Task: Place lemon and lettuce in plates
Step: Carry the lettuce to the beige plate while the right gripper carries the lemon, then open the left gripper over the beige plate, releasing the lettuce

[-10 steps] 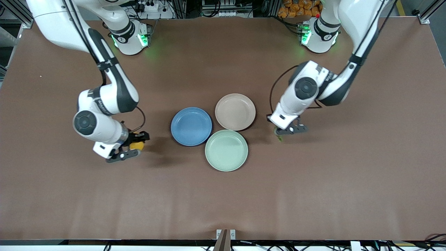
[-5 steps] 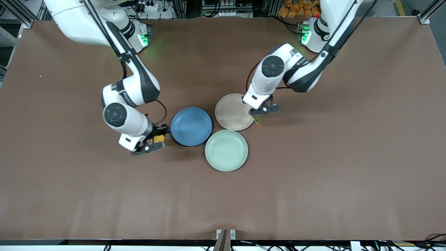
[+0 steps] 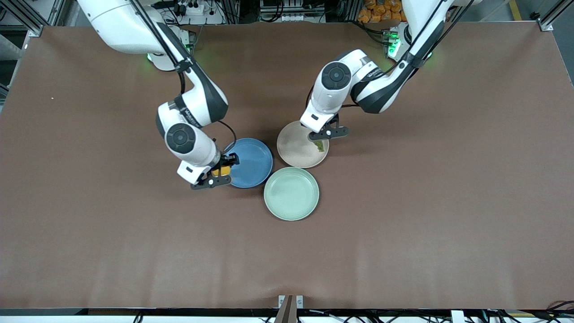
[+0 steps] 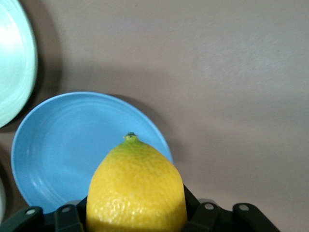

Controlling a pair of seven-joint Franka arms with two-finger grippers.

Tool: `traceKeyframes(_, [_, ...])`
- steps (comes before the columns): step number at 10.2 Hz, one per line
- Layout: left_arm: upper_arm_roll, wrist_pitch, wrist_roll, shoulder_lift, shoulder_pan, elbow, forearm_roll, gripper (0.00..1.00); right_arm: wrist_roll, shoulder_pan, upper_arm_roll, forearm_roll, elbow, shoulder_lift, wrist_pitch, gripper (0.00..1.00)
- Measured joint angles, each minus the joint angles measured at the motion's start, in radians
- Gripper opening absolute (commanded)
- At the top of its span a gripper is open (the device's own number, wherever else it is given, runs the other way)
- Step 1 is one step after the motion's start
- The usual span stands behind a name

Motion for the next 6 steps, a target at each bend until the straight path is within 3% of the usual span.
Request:
traceKeyframes(5, [0.005, 0.0, -0.01, 0.042, -0.021, 0.019, 0.0, 0.0, 0.069, 0.05, 0.0, 0.0, -0.004, 0.063, 0.101, 0.32])
traceKeyframes(6, [0.007, 0.0, -0.01, 0.046, -0.021, 0.02, 0.0, 0.79, 0.079, 0.057, 0.0, 0.0, -0.004, 0.077, 0.117, 0.32])
